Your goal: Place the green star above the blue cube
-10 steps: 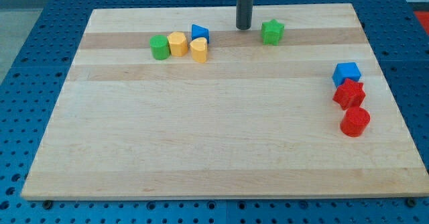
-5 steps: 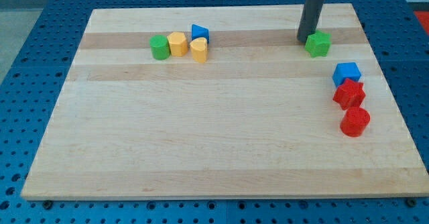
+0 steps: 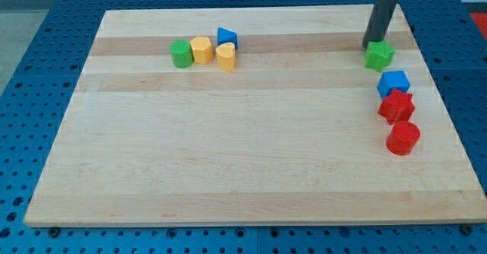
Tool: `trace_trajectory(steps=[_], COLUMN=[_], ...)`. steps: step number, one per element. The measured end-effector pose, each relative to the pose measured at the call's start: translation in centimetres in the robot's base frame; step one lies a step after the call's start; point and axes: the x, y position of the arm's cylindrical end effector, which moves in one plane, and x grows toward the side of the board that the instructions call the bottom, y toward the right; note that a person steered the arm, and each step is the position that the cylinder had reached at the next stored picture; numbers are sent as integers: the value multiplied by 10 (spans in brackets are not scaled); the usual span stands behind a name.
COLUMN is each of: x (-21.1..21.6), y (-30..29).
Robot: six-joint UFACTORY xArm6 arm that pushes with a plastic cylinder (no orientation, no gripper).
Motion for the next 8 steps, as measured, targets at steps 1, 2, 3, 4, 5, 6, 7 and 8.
trace_trajectory(steps=[1, 2, 3, 4, 5, 6, 7, 8], x=[0, 1, 8, 15, 15, 15, 23, 24], y=[0, 6, 13, 23, 24, 24, 24, 24])
